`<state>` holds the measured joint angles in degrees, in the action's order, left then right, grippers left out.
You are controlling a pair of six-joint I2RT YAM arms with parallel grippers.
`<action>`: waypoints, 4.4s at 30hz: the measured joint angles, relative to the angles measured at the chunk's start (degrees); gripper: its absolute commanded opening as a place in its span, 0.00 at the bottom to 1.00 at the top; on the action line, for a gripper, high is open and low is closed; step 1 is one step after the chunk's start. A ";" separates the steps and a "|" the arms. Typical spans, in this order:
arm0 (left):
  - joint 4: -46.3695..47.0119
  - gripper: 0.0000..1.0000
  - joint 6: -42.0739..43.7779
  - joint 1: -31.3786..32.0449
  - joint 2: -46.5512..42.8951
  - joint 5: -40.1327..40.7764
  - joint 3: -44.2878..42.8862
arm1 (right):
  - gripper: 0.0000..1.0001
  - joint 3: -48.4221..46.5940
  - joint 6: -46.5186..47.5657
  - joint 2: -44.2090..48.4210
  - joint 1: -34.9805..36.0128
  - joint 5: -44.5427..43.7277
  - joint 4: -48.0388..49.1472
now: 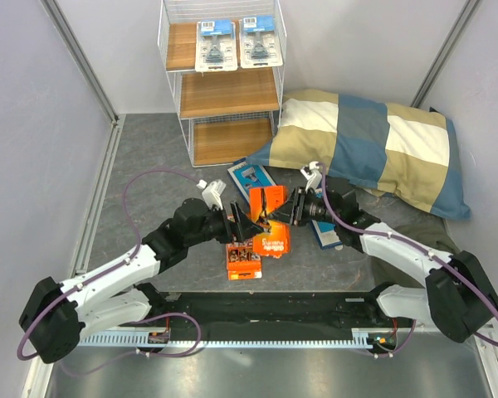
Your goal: Place and organize the shaving razors onto the shelf
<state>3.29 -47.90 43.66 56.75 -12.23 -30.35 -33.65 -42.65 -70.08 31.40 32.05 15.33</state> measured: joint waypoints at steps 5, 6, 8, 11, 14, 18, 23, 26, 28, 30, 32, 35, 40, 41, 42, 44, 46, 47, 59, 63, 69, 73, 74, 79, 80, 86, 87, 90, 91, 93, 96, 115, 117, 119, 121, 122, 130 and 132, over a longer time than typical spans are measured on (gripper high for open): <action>0.42 0.91 0.02 -2.71 0.09 -0.52 -2.43 | 0.35 -3.28 -1.84 -0.37 -3.56 -2.27 1.46; 0.83 0.94 0.00 -3.32 0.20 -0.79 -2.71 | 0.35 -3.37 -2.86 -0.59 -4.26 -2.47 2.27; 2.27 0.97 -0.02 -4.48 0.33 -1.51 -2.82 | 0.34 -3.37 -5.51 -1.42 -5.95 -2.73 4.92; 5.57 1.00 -0.26 -5.90 0.52 -2.64 -2.69 | 0.33 -2.89 -10.78 -2.69 -8.24 -3.76 10.88; 11.87 1.00 -1.14 -7.30 1.03 -4.48 -1.62 | 0.32 -1.16 -16.22 -2.73 -10.12 -5.42 18.56; 20.52 0.94 -3.04 -8.52 4.31 -7.04 -0.02 | 0.31 0.33 -21.68 -2.73 -11.67 -7.67 26.62; 31.67 0.91 -5.51 -8.61 11.69 -10.73 0.11 | 0.29 0.42 -27.47 -3.93 -11.93 -7.74 35.26; 37.42 0.87 -7.02 -8.61 15.41 -12.59 0.09 | 0.29 0.39 -30.45 -6.10 -11.91 -6.56 39.54; 41.16 0.87 -7.91 -8.61 17.22 -13.68 0.09 | 0.29 0.39 -31.87 -7.13 -11.91 -6.03 40.96; 44.19 0.86 -8.48 -8.61 17.81 -14.03 0.09 | 0.29 0.42 -32.81 -7.39 -11.93 -5.73 41.68; 47.19 0.84 -8.72 -8.61 17.84 -14.60 -0.04 | 0.29 0.42 -33.24 -7.39 -11.96 -5.27 42.29; 48.85 0.72 -9.07 -8.59 18.05 -15.37 -0.57 | 0.29 0.42 -33.88 -7.39 -11.98 -4.87 43.19; 51.91 0.50 -10.25 -8.39 20.48 -16.87 -2.29 | 0.29 0.42 -34.27 -7.39 -12.02 -4.66 44.17; 52.09 0.43 -10.47 -8.28 20.87 -16.96 -2.51 | 0.29 0.42 -34.29 -7.39 -12.02 -4.57 44.22; 52.26 0.39 -10.60 -8.15 21.35 -17.31 -2.82 | 0.30 0.42 -34.51 -7.39 -12.02 -4.42 44.26; 52.57 0.29 -11.04 -7.89 22.25 -17.90 -3.37 | 0.31 0.42 -34.69 -7.39 -12.02 -4.11 44.63; 52.72 0.12 -11.82 -7.72 22.62 -18.12 -3.87 | 0.34 0.42 -34.73 -7.34 -12.37 -3.89 44.98; 52.96 0.07 -12.39 -7.65 22.62 -18.12 -4.00 | 0.36 0.42 -34.86 -7.30 -12.46 -3.87 45.38; 52.33 0.02 -13.55 -7.15 22.60 -18.08 -4.26 | 0.88 0.59 -34.05 -5.70 -12.35 -3.50 45.97; 52.04 0.02 -13.51 -7.17 22.60 -17.88 -4.24 | 0.98 1.05 -33.14 -3.98 -12.33 -3.56 44.19; 50.38 0.02 -13.49 -7.19 22.10 -17.38 -3.93 | 0.98 1.53 -30.34 0.04 -12.33 -4.09 39.34; 49.79 0.02 -13.40 -7.30 21.22 -16.85 -3.76 | 0.98 1.53 -27.63 3.28 -12.33 -5.03 34.75; 49.59 0.02 -13.38 -7.34 21.05 -16.76 -3.69 | 0.98 1.53 -26.97 4.02 -12.33 -5.25 33.57; 48.98 0.02 -13.35 -8.55 20.37 -16.33 -3.39 | 0.98 1.53 -24.00 7.02 -12.35 -6.51 28.44; 48.87 0.02 -13.35 -9.01 20.35 -16.31 -3.39 | 0.98 1.53 -23.45 7.50 -12.39 -6.69 27.50; 46.86 0.02 -13.38 -12.39 20.31 -14.99 -3.32 | 0.98 1.53 -21.44 9.55 -12.63 -7.10 23.80; 46.51 0.02 -13.38 -12.87 20.31 -14.84 -3.32 | 0.98 1.53 -21.27 9.75 -12.68 -7.10 23.47; 45.33 0.02 -13.35 -14.71 20.24 -14.82 -3.32 | 0.98 1.53 -20.79 10.16 -12.90 -7.10 22.64; 44.83 0.02 -13.35 -15.26 20.11 -14.84 -3.32 | 0.98 1.53 -20.65 10.16 -13.00 -7.10 22.49; 43.71 0.02 -13.35 -16.44 19.58 -14.84 -3.34 | 0.98 1.53 -20.50 10.19 -13.18 -7.08 21.88; 41.97 0.02 -13.35 -18.14 18.58 -14.82 -3.50 | 0.98 1.53 -20.46 10.43 -13.42 -7.10 20.96; 36.63 0.02 -13.70 -27.02 20.39 -13.38 -12.92 | 0.98 2.36 -20.06 11.15 -14.78 -6.34 19.28; 36.61 0.02 -14.14 -27.80 21.86 -13.35 -14.69 | 0.98 2.47 -20.06 11.15 -14.82 -6.19 19.28; 36.65 0.02 -14.69 -28.57 23.61 -13.38 -16.33 | 0.98 2.75 -20.06 11.15 -14.91 -5.97 19.28; 36.50 0.02 -15.43 -29.22 25.29 -13.38 -17.75 | 0.98 3.15 -20.06 11.15 -15.08 -5.79 19.26; 36.44 0.02 -15.87 -29.62 26.25 -13.38 -18.56 | 0.98 3.30 -20.06 11.15 -15.15 -5.73 19.26; 34.95 0.03 -18.82 -32.57 32.57 -13.42 -26.05 | 0.98 4.20 -20.02 11.54 -15.93 -4.92 17.79; 34.47 0.04 -19.47 -33.03 33.88 -13.44 -28.22 | 0.98 4.33 -19.98 11.82 -16.11 -4.90 17.35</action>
<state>37.76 -67.37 10.63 90.63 -25.67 -58.57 -29.32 -62.63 -58.26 15.29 27.16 32.69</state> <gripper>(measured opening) 0.156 0.982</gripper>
